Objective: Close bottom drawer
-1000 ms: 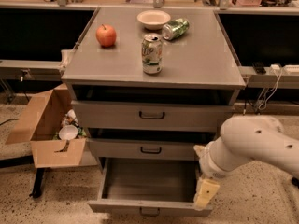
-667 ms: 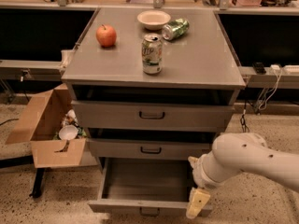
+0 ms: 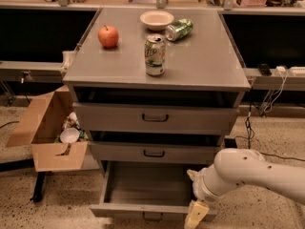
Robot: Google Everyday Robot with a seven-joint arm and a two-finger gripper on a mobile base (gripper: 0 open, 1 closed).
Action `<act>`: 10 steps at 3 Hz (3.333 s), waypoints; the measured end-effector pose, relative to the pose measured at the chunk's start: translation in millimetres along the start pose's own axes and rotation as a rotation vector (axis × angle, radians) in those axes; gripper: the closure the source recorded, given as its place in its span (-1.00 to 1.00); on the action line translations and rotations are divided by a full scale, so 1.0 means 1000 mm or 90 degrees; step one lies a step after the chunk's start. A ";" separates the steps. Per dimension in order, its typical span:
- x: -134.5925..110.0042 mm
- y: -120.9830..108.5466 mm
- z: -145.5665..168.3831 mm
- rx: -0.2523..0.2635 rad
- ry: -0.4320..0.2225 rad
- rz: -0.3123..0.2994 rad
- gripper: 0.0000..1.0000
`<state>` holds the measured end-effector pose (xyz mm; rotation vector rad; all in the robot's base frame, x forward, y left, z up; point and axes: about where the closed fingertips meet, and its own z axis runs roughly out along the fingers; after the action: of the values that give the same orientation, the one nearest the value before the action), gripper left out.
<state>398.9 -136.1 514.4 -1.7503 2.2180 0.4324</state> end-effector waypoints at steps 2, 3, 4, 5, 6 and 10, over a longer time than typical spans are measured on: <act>0.032 0.009 0.118 -0.050 0.026 0.034 -1.00; 0.056 0.017 0.189 -0.074 -0.003 0.039 -0.48; 0.073 0.027 0.237 -0.104 -0.019 0.038 -0.01; 0.110 0.033 0.296 -0.141 -0.029 0.070 0.61; 0.134 0.019 0.325 -0.150 -0.050 0.130 1.00; 0.154 -0.033 0.343 -0.113 -0.079 0.281 1.00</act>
Offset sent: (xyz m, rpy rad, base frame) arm -0.0163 0.0305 -0.1899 -0.0180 0.1273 -0.0357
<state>408.0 -142.8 136.6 -1.2539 2.5328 0.8313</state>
